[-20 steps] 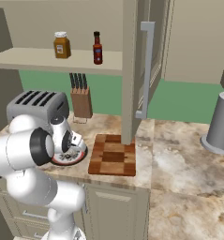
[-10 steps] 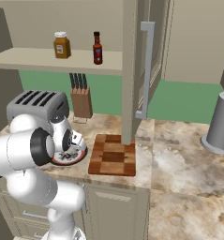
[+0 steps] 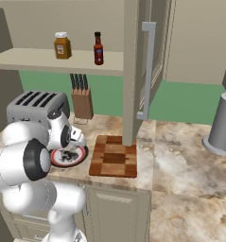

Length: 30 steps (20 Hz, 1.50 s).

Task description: Pick the fish from the plate and place it on the cutting board. Then pick the condiment bottle from the cabinet and place it next to the cutting board.

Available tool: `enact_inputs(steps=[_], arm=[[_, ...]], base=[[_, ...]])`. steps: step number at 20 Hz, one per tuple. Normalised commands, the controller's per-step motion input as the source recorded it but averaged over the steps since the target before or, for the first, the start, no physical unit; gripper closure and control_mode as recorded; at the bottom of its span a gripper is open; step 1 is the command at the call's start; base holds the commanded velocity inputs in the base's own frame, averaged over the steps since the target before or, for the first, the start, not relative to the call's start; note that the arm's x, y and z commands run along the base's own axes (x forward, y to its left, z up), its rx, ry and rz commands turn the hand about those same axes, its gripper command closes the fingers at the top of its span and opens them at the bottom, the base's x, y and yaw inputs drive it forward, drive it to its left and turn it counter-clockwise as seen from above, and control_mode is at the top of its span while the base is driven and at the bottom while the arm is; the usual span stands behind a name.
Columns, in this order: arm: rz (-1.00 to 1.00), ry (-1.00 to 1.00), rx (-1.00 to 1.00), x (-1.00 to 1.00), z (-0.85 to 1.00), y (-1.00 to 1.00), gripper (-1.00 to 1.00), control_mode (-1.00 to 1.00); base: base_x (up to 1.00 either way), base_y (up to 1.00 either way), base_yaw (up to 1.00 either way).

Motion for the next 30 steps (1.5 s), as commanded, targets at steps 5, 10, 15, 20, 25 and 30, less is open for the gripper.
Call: enact_inputs(steps=[5,10,15,20,25,30], arm=[[0.00,0.00,-0.06,0.00,0.31,-0.23,1.00,-1.00],[0.00,0.00,-0.02,0.00,0.12,-0.47,1.00,-1.00],[0.00,0.00,0.00,0.00,0.06,-0.60,1.00,-1.00],[0.00,0.00,0.00,0.00,0.01,-0.59,1.00,-1.00],[0.00,0.00,0.00,0.00,0.00,-0.45,1.00,-1.00],[0.00,0.00,0.00,0.08,-0.09,-0.36,1.00,-1.00]], base=[[0.00,0.00,0.00],[0.00,0.00,0.00],[0.00,0.00,0.00],[0.00,0.00,0.00],[0.00,0.00,0.00],[0.00,0.00,0.00]])
